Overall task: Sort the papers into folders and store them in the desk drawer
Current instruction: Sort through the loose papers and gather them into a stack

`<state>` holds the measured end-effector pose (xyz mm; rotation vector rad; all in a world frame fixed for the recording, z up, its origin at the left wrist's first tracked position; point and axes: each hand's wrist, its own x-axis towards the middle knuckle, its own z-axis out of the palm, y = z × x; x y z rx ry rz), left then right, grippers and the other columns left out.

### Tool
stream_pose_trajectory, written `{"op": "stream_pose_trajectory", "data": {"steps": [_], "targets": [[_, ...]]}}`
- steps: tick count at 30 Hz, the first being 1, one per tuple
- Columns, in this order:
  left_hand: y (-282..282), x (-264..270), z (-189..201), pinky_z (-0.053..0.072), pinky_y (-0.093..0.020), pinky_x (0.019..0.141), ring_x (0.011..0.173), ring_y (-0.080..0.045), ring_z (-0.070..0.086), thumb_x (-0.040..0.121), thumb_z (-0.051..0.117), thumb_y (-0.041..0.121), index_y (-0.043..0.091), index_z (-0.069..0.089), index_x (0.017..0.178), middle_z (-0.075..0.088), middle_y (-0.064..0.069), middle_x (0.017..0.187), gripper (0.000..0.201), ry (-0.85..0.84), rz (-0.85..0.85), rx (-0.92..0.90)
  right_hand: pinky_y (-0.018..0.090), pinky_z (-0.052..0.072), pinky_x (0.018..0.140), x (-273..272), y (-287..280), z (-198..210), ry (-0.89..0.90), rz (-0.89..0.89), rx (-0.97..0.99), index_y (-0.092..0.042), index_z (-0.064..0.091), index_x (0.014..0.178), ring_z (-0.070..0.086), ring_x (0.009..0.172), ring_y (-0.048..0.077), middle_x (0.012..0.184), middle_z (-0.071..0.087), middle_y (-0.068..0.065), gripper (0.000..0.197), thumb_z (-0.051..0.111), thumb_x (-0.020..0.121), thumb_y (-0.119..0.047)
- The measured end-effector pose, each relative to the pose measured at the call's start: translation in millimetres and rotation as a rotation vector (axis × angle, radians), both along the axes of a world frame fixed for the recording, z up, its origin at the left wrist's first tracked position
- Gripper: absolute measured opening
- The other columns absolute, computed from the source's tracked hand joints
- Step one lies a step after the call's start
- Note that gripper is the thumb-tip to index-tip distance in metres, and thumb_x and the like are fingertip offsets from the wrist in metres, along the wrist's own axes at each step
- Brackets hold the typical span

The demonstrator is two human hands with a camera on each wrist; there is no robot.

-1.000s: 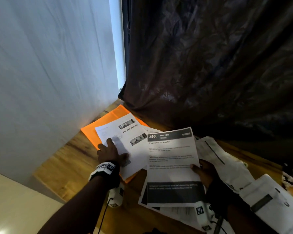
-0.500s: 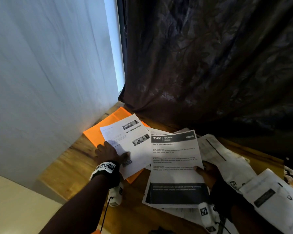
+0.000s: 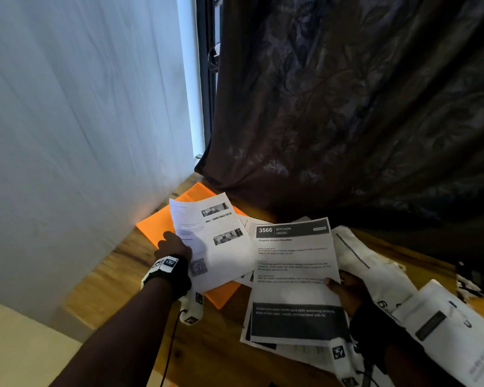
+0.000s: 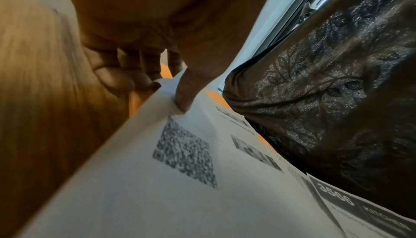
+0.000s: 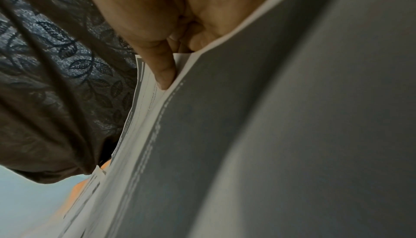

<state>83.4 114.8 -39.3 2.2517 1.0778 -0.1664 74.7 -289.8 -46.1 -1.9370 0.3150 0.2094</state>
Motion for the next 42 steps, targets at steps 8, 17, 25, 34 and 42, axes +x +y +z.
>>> {"op": "stream_pose_trajectory", "data": {"steps": [8,17,25,34,42], "targets": [[20.7,-4.8,8.8,0.043,-0.045,0.076,0.101,-0.046,0.056,0.095,0.049,0.011,0.004,0.054,0.114,0.059,-0.026,0.11,0.021,-0.289,-0.257,0.221,0.051,0.054,0.087,-22.0,-2.8,-9.6,-0.012,-0.124,-0.041,-0.02,0.069,0.089,0.066,0.089,0.033,0.096,0.071,0.013,0.014,0.063,0.088,-0.007],[20.8,-14.3,7.9,0.055,-0.041,0.079,0.093,-0.029,0.068,0.097,0.049,0.0,0.009,0.06,0.117,0.07,-0.012,0.109,0.024,-0.658,-0.193,-0.646,0.037,0.044,0.089,-55.7,15.3,-12.2,-0.087,-0.283,-0.027,0.005,0.065,0.114,0.058,0.101,0.032,0.103,0.063,0.012,0.027,0.06,0.087,0.005],[-28.7,-5.6,12.2,0.051,-0.04,0.095,0.108,-0.02,0.061,0.094,0.054,0.01,0.012,0.055,0.128,0.063,-0.003,0.122,0.034,-0.524,-0.703,-0.563,0.051,0.05,0.096,-75.1,23.9,-12.8,-0.085,-0.381,0.01,-0.007,0.07,0.111,0.065,0.1,0.033,0.109,0.071,0.012,0.027,0.066,0.085,-0.004],[-96.0,-1.1,12.5,0.046,-0.031,0.086,0.107,-0.017,0.056,0.098,0.051,0.02,0.018,0.047,0.131,0.057,0.005,0.123,0.033,-0.284,-0.825,-0.482,0.017,0.051,0.071,-97.6,26.7,-6.6,-0.114,-0.514,0.098,-0.004,0.071,0.106,0.066,0.086,0.021,0.103,0.072,0.01,0.02,0.066,0.087,-0.004],[-120.4,17.2,0.1,0.046,-0.039,0.101,0.118,-0.026,0.059,0.088,0.059,0.004,0.009,0.061,0.127,0.065,-0.006,0.129,0.039,-0.284,-0.974,-0.601,0.02,0.05,0.085,-106.0,34.5,7.0,-0.161,-0.611,0.274,-0.009,0.067,0.112,0.066,0.096,0.021,0.112,0.07,0.008,0.02,0.057,0.095,-0.014]]}}
